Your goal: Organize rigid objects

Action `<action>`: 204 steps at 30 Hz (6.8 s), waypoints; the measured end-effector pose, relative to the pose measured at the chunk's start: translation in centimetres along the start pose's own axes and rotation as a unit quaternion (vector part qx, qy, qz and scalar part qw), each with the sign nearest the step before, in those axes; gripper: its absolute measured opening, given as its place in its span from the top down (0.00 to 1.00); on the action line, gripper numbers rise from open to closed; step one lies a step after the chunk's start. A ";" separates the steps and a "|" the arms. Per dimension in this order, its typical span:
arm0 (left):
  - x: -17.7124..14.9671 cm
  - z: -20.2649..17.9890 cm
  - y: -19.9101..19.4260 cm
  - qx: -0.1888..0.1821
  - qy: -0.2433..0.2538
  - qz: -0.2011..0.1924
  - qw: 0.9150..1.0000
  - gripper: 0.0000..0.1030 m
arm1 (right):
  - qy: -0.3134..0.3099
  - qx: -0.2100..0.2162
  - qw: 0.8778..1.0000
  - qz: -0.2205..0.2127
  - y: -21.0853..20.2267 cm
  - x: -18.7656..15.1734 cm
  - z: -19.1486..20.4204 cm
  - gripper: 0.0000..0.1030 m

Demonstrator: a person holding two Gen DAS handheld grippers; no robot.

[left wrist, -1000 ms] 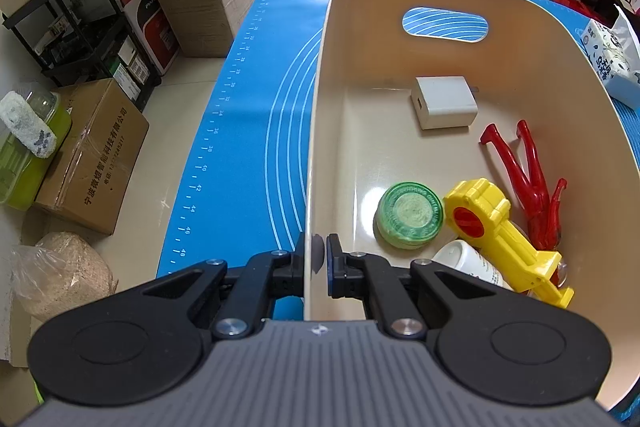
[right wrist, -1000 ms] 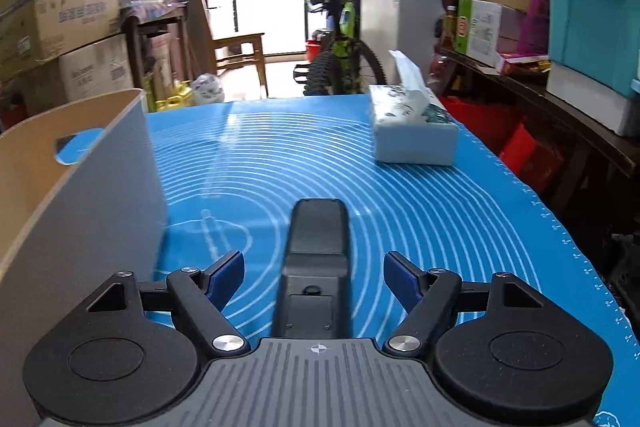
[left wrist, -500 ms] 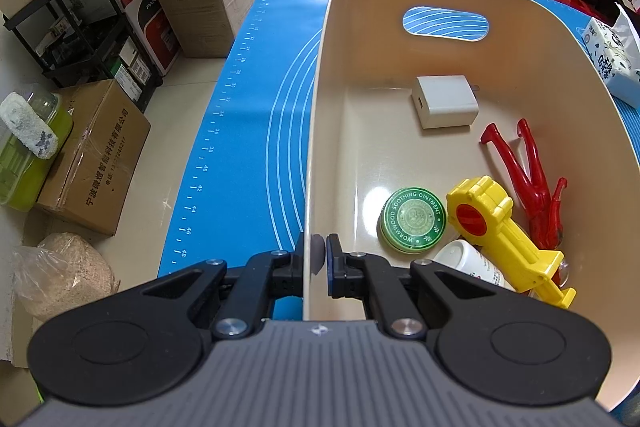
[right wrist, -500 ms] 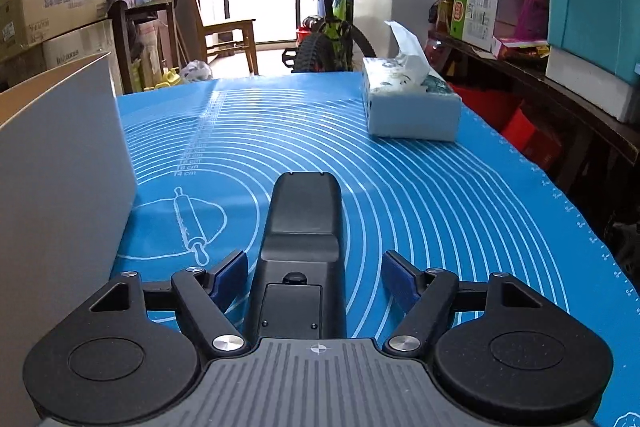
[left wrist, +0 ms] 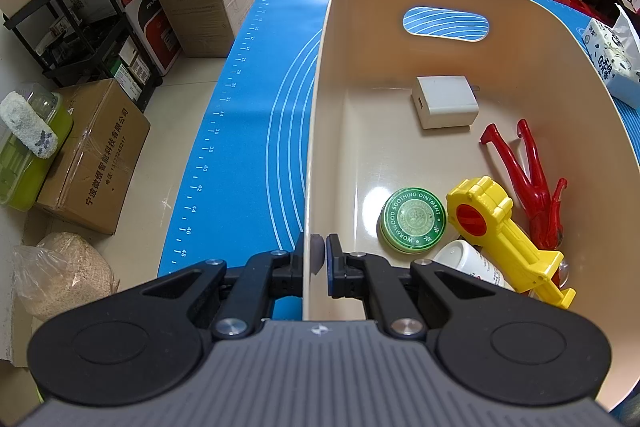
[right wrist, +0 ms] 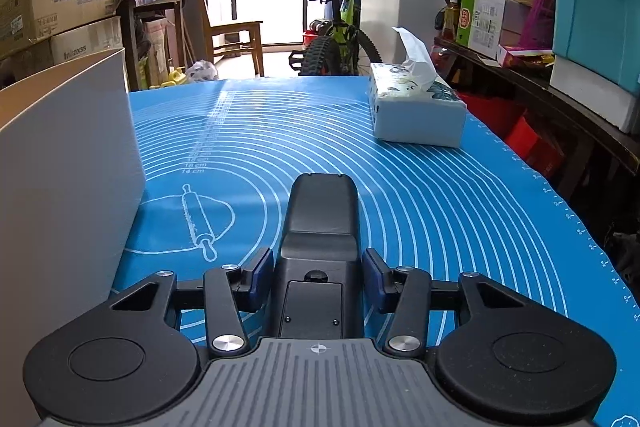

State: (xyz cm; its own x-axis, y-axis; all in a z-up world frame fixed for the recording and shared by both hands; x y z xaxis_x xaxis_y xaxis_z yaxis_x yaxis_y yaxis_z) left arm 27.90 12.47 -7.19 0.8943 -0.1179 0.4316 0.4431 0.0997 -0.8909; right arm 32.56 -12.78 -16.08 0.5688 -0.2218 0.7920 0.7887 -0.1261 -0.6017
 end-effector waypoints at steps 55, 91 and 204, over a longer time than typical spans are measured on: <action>0.0 -0.2 0.1 -0.006 -0.003 -0.002 1.000 0.92 | -0.145 0.160 0.971 0.098 -8.9 3.9 15.8 0.48; -2.2 -4.2 -12.1 0.030 -0.008 -0.115 0.993 0.36 | -0.073 0.195 0.977 0.042 -20.5 8.6 6.0 0.09; -19.2 -13.6 -17.6 -0.003 0.014 -0.215 0.977 0.30 | -0.064 0.161 0.983 -0.061 -35.3 -4.8 -8.2 0.08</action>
State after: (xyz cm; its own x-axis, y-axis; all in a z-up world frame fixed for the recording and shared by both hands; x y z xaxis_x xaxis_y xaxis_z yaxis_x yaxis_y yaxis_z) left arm 2.06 -0.44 -1.70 0.6243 -0.1748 0.7614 0.7762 0.0292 -0.6298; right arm 0.08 -15.19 0.52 0.4745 -0.0984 0.8747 0.8737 0.1740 -0.4544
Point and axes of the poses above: each gripper's, at about its wrist camera, not at the fingertips, and y roughly the way its jaws point, z to its left, x to its top, the point moved 2 cm from there along y, roughly the way its jaws point, and after that the axes turned 7 degrees about y, right-handed, at the moved point
